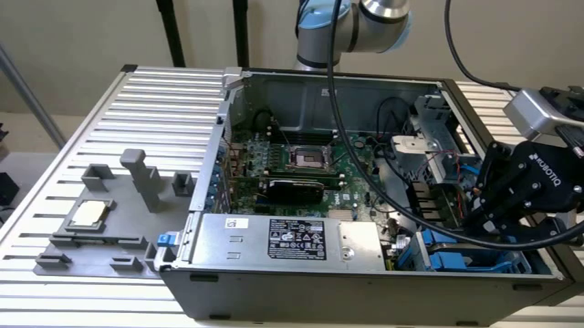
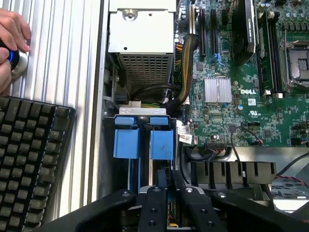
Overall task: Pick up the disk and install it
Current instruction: 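Insert the second disk wire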
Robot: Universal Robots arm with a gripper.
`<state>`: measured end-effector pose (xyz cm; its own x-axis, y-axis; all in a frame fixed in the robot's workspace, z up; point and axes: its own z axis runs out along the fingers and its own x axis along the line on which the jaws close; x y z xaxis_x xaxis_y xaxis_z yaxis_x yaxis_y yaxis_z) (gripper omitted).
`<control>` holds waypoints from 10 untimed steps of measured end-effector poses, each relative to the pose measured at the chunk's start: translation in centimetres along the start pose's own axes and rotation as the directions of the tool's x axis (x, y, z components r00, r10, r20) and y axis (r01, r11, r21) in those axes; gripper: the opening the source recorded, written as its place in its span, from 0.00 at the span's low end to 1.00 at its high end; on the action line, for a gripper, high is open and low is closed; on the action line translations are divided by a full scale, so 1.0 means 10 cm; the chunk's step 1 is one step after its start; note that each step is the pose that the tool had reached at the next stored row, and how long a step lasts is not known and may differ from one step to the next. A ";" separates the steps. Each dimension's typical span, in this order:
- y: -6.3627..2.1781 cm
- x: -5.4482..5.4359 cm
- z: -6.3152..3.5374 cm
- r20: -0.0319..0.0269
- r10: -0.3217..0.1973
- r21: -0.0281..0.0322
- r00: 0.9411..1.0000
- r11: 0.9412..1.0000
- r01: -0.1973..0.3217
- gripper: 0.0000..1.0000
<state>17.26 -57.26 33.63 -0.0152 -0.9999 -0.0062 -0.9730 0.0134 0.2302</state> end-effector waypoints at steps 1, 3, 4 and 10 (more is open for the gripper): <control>-0.001 0.00 0.003 0.000 -0.001 0.000 1.000 1.000 0.001 0.17; -0.003 0.00 0.013 0.000 -0.002 0.000 1.000 1.000 0.002 0.17; -0.004 0.00 0.017 -0.001 -0.003 0.000 1.000 1.000 0.003 0.17; -0.008 0.01 0.035 -0.001 -0.006 0.000 1.000 1.000 0.006 0.17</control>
<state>17.25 -57.31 33.27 -0.0095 -0.9999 -0.0065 -0.9731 0.0078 0.2302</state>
